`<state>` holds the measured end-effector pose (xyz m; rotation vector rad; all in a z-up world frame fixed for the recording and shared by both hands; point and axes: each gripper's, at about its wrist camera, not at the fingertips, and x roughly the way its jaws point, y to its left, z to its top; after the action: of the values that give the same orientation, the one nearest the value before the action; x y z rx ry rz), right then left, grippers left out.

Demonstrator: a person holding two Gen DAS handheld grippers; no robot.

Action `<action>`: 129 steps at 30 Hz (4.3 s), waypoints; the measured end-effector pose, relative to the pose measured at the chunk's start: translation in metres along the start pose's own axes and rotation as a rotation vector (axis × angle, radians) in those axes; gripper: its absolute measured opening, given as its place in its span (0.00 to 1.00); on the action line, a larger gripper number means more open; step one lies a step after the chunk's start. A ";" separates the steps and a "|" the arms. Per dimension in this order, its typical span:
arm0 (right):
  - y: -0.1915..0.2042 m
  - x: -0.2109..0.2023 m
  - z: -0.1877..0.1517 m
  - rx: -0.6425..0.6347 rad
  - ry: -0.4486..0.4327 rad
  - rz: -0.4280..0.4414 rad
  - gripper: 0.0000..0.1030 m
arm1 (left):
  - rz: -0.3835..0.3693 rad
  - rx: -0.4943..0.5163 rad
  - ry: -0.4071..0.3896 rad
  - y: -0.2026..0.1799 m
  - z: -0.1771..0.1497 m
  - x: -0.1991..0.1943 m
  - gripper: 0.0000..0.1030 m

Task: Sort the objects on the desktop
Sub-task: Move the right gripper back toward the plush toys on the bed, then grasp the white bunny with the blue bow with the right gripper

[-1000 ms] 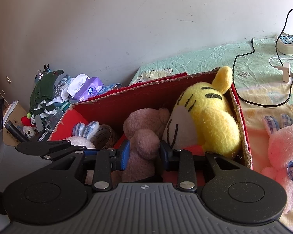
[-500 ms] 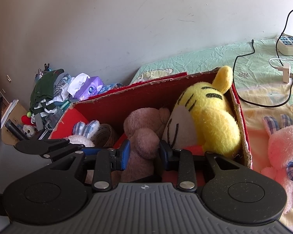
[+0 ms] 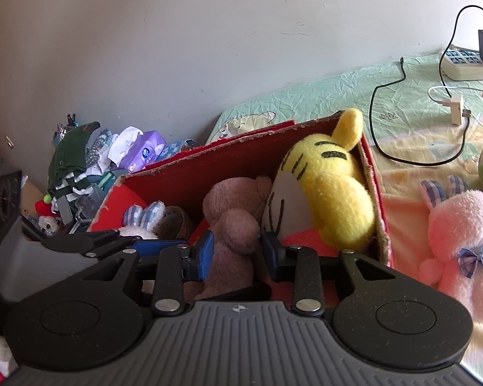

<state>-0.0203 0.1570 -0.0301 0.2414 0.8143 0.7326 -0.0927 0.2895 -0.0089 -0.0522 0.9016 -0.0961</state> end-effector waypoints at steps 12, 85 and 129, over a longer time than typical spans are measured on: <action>-0.001 -0.010 -0.008 0.002 -0.061 -0.006 0.32 | 0.046 0.039 -0.018 -0.005 -0.001 -0.001 0.92; -0.226 -0.156 -0.008 0.230 -0.010 0.102 0.45 | 0.137 -0.174 -0.117 -0.235 0.026 -0.001 0.97; -0.285 -0.037 -0.016 0.505 0.174 0.438 0.30 | 0.146 -0.201 0.065 -0.195 0.016 0.126 0.63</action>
<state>0.0940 -0.0776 -0.1514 0.8380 1.1241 0.9561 -0.0145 0.0827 -0.0805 -0.1709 0.9751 0.1298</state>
